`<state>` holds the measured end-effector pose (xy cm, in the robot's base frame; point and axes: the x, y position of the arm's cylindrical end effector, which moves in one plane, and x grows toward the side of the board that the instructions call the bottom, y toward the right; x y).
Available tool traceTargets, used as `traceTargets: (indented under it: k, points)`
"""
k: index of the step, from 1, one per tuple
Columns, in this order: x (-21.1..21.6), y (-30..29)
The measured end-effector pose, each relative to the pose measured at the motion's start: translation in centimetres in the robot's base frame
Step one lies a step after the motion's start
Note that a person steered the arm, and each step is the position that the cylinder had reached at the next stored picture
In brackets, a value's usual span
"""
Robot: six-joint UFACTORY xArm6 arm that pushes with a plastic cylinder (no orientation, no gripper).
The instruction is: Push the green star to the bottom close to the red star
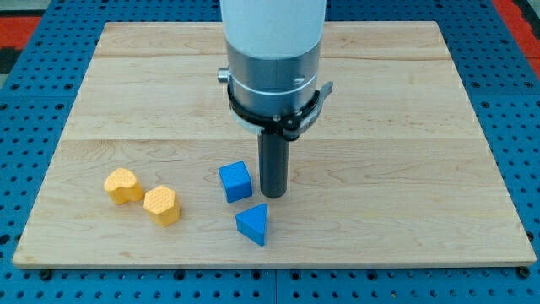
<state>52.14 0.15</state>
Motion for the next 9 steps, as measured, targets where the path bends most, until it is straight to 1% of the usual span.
traceTargets:
  k: [1, 2, 3, 4, 5, 6, 7, 8, 9]
  points:
    - [-3.4, 0.4]
    - [-6.6, -2.1]
    - [-11.1, -2.8]
    - [-13.5, -3.3]
    - [-14.1, -3.3]
    - [-11.9, -1.3]
    - [-12.1, 1.2]
    - [-15.1, 0.5]
    - [-17.5, -1.7]
